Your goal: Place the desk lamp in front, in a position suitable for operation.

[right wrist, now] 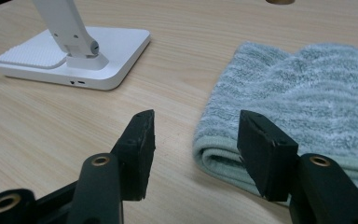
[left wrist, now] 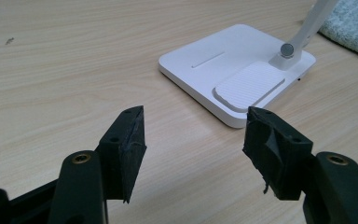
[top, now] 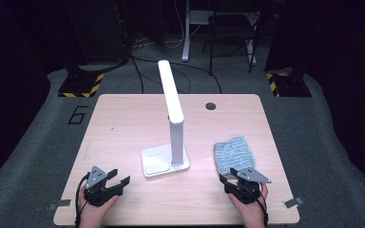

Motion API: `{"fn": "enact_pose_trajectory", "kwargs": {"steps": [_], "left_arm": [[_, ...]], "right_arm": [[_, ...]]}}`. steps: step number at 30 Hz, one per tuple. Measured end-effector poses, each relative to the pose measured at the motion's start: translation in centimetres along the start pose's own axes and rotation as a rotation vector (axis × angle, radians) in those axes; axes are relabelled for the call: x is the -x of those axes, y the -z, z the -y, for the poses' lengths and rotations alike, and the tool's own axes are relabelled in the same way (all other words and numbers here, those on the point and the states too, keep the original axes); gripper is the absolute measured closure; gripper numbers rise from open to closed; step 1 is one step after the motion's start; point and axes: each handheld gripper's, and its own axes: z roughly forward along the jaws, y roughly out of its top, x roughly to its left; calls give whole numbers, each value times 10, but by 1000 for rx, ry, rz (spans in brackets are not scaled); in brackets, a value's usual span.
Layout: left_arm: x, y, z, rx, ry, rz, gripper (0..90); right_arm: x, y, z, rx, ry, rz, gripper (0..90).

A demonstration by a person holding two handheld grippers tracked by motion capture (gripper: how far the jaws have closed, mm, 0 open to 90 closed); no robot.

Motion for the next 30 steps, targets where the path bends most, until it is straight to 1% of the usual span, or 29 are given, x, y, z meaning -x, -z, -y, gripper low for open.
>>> {"fn": "enact_pose_trajectory", "kwargs": {"steps": [1,2,4,5,6,7,9,10,11,12,15,16,17,18,19,20,22,25,27,28,29,30], "left_arm": [[0,0,0,0,0,0,383],[0,0,0,2,1,-8,383],[-1,1,0,18,19,-12,383],[-1,1,0,18,25,-14,383],[-1,2,0,13,29,-20,383],[-2,2,0,20,36,-24,383],[-2,3,0,21,41,-32,382],[-3,2,1,32,42,-38,382],[-3,4,0,27,39,-33,382],[-3,4,1,26,35,-37,382],[-4,5,1,26,46,-37,382],[-4,4,1,28,42,-43,382],[-3,3,1,32,40,-48,383],[-4,3,1,20,35,-47,385],[-3,3,2,24,33,-49,386],[-3,5,2,15,26,-55,397],[-3,5,3,13,30,-54,401],[-3,5,3,13,34,-51,441],[-3,5,2,11,27,-51,444],[-3,5,2,20,33,-62,445],[-4,5,0,10,35,-54,447],[-4,5,-1,10,40,-56,447]], "right_arm": [[0,0,0,0,0,0,461],[-2,-1,0,-1,29,13,461],[-1,-1,0,0,27,7,461],[-2,-1,1,2,7,-4,462],[-4,0,2,6,3,13,462],[-4,0,2,6,3,13,462],[-4,1,2,8,11,21,452],[-6,1,2,14,9,17,460],[-6,1,2,14,9,17,460],[-6,1,2,10,12,16,460],[-7,0,2,9,14,40,464],[-7,0,2,6,18,45,468],[-7,0,1,4,13,49,475],[-7,0,1,4,10,45,480],[-7,0,1,9,15,32,493],[-9,-2,0,19,22,27,503],[-9,-2,0,20,30,22,506],[-10,-3,-3,14,21,11,510],[-8,-4,-5,5,21,3,514],[-8,-4,-6,2,16,4,515],[-8,-3,-9,-3,7,1,515],[-9,-2,-12,-4,12,-1,515]]}}
